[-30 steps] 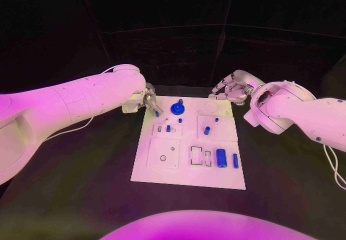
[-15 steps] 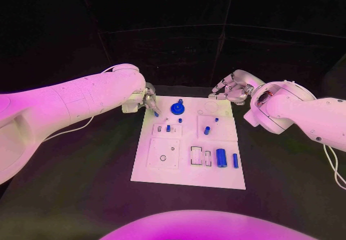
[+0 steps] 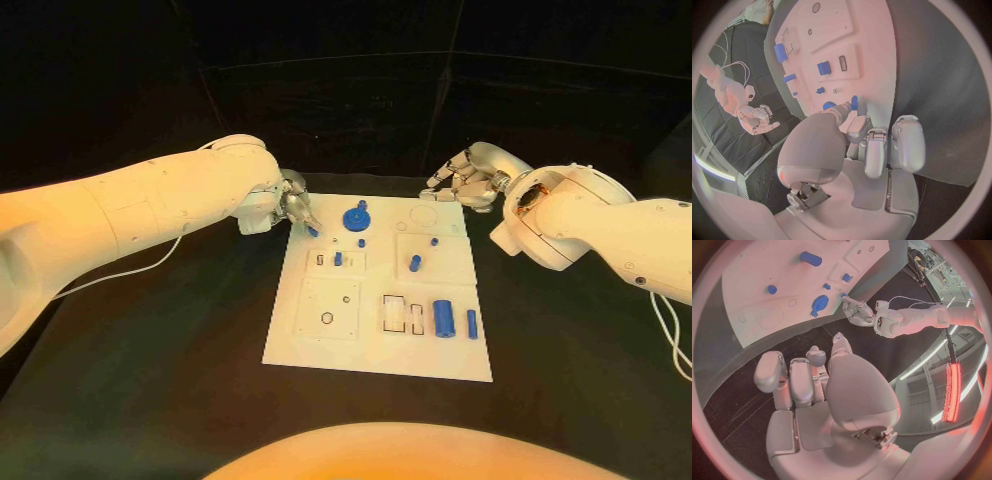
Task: Assemble the parts on the task board
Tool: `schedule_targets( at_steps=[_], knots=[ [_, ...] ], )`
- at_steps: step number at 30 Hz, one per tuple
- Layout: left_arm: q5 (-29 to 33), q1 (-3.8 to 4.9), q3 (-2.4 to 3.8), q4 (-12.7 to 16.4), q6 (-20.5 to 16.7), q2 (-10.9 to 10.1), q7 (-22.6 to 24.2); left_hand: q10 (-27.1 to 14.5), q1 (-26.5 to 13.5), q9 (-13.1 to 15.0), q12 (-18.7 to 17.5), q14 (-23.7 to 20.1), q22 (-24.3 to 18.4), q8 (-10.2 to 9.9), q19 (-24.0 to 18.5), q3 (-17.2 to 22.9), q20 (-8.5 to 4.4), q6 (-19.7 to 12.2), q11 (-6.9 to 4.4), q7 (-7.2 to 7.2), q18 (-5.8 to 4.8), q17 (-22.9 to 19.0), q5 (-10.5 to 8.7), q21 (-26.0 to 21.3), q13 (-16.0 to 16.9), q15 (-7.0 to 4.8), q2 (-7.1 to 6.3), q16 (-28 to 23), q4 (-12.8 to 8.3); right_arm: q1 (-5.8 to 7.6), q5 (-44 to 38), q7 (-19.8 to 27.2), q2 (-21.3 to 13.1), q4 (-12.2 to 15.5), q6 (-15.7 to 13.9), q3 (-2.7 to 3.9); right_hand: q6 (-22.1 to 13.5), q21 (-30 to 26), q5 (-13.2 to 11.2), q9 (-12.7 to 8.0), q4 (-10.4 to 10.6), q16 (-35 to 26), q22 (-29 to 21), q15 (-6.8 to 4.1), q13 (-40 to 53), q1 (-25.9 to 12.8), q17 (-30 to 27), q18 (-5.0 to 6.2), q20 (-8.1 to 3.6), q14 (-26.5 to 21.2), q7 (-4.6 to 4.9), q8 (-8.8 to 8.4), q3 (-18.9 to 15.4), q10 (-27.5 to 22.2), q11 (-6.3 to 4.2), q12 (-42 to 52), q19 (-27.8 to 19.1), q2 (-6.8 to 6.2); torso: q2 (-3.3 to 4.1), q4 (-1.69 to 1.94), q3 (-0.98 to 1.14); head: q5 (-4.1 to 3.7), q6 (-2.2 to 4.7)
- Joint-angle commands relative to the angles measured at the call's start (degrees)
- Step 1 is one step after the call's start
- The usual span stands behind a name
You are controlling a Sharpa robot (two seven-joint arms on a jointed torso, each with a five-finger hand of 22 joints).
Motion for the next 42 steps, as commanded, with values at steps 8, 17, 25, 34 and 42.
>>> schedule_targets(
  at_steps=[8,17,25,34,42],
  knots=[
    [4.1,0.05,-0.02,9.6,-9.0,-5.5,-0.3,0.5,-2.3,0.9,0.0,6.0,3.2,1.5,0.3,10.2,0.01,-0.8,0.01,-0.13,-0.08,15.1,0.46,-0.3,0.0,0.07,-0.9,0.2,-7.6,0.12,0.2,1.0,-0.3,-0.5,-1.0,0.03,-0.5,-1.6,0.6,-0.1,0.0,-1.1,-2.2,-0.31,-1.0,0.0,-0.9,1.47,0.1,0.9,-0.02,0.29,-0.5,-1.0,0.1,-0.7,-1.9,0.52,-0.12,0.44,0.1,-0.12,0.06],
    [2.0,-0.43,-0.29,17.8,-13.3,-10.1,-0.9,0.7,-3.0,1.2,0.1,6.0,3.3,2.2,0.4,11.5,-0.02,-0.9,-0.06,-0.21,-0.1,15.1,0.71,-0.3,0.0,0.03,-1.5,0.2,-8.1,0.13,4.3,5.2,0.0,-2.1,-1.4,0.02,-1.3,-23.3,1.6,-0.1,-0.1,-28.8,-27.7,1.26,-18.1,3.2,-29.2,5.97,1.42,-12.7,1.02,0.69,-1.1,-14.1,1.45,-19.2,-21.6,1.86,-0.16,0.44,0.11,0.28,0.0],
    [-0.9,-1.41,-0.86,21.4,-15.8,-12.1,-0.8,0.8,-3.4,1.4,0.1,6.0,3.3,2.6,0.4,12.3,-0.05,-0.9,-0.12,-0.27,-0.1,15.1,0.81,-0.4,0.0,0.0,-1.92,0.2,-8.5,0.13,11.9,12.3,0.5,-3.8,2.6,0.01,-5.1,-43.2,2.0,-0.1,-0.4,-51.1,-39.1,7.85,-34.0,7.7,-42.1,4.12,6.29,-31.3,4.67,0.1,0.1,-23.3,6.38,-33.2,-33.4,4.02,-0.09,0.39,0.08,0.53,-0.03],
    [-3.0,-1.96,-1.38,22.8,-16.6,-12.7,-1.4,0.9,-3.5,1.5,0.2,6.0,3.4,2.6,0.4,12.5,-0.05,-0.9,-0.13,-0.29,-0.1,15.1,0.83,-0.3,0.1,-0.01,-2.0,0.2,-8.5,0.14,14.1,16.4,0.5,-4.7,3.7,0.0,-5.3,-60.9,1.8,-0.3,-2.2,-66.2,-52.0,10.27,-51.1,6.9,-58.8,5.88,10.71,-30.9,4.98,-3.77,2.0,-20.6,7.5,-43.7,-32.1,3.73,-0.08,0.26,0.07,0.69,-0.24],
    [-3.5,-2.5,-1.62,22.4,-16.7,-12.0,-2.1,0.9,-3.7,1.5,0.2,6.0,3.4,2.8,0.4,12.7,-0.07,-0.9,-0.15,-0.32,-0.11,15.1,0.87,-0.3,0.1,-0.02,-2.14,0.2,-8.6,0.14,15.1,17.3,0.7,-5.2,3.5,0.0,-13.2,-65.4,1.6,-0.8,-3.4,-70.3,-55.3,11.63,-53.9,4.9,-61.8,4.94,10.91,-33.0,6.88,-7.49,2.2,-22.3,9.32,-47.6,-31.8,3.2,-0.06,0.28,0.1,0.71,-0.42]
  ],
)
